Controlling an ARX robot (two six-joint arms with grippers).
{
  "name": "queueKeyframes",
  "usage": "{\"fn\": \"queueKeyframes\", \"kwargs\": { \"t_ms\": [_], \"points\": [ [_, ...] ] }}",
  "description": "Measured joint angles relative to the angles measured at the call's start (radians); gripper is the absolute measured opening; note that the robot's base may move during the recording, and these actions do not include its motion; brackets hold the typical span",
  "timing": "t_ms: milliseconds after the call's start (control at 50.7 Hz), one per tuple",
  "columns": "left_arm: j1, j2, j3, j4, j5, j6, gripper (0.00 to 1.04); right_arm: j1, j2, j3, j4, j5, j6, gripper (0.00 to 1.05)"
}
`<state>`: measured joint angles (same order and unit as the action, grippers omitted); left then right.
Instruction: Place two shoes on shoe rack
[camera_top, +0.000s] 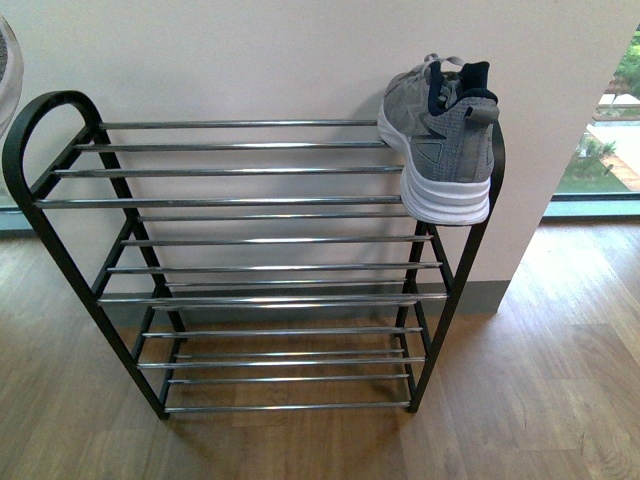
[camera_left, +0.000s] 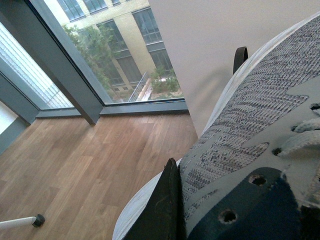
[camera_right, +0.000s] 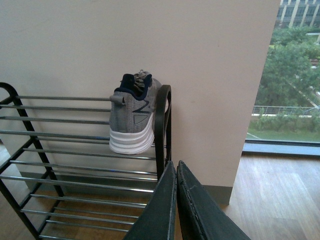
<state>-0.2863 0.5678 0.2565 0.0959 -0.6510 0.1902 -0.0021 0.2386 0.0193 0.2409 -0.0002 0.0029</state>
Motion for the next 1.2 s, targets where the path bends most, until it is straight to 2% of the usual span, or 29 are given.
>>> {"fn": "queueKeyframes", "kwargs": {
  "t_ms": [217,316,533,790,967,1046,1204],
  "points": [
    [0.000,0.000,0.000,0.000,0.000,0.000,0.02,0.000,-0.058,0.000,-0.058,0.000,0.000,0.02],
    [0.000,0.000,0.000,0.000,0.000,0.000,0.02,0.000,-0.190,0.000,-0.222,0.003,0.000,0.02],
    [0.000,0.000,0.000,0.000,0.002,0.000,0.02,0.000,-0.232,0.000,-0.238,0.002,0.000,0.02],
    [0.000,0.000,0.000,0.000,0.001,0.000,0.02,0.000,-0.232,0.000,-0.238,0.002,0.000,0.41],
    [0.001,0.000,0.000,0.000,-0.008,0.000,0.02,0.000,-0.233,0.000,-0.238,0.000,0.000,0.81],
    [0.001,-0.001,0.000,0.000,-0.005,0.000,0.02,0.000,-0.233,0.000,-0.238,-0.001,0.000,0.96],
    [0.000,0.006,-0.007,0.000,0.009,0.000,0.02,0.003,-0.236,0.000,-0.241,0.008,0.000,0.95]
  ]
}}
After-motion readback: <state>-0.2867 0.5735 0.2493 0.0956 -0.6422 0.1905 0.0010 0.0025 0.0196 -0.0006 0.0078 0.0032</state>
